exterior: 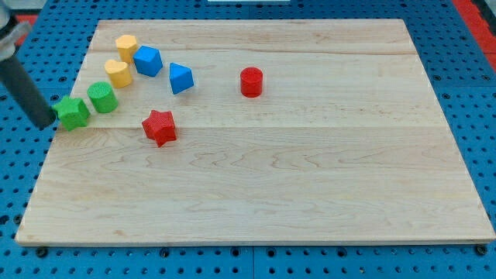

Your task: Slide the green star right side a bit

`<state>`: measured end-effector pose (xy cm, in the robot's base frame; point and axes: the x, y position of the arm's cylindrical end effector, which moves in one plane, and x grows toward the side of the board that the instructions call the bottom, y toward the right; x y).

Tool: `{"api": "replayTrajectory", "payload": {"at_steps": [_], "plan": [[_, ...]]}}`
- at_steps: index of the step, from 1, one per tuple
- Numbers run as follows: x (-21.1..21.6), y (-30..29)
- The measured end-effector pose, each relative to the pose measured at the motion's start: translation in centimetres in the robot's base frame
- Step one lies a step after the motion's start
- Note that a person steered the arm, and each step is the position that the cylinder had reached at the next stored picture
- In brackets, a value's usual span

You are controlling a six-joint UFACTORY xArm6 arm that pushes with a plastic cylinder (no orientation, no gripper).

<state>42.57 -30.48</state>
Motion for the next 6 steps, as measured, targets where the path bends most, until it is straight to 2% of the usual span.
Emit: {"api": "replayTrajectory", "payload": {"at_steps": [2,3,4,6], "plan": [[-0.5,0.0],[-2.3,0.6],[-3.2,3.5],[3.6,6.1]]}}
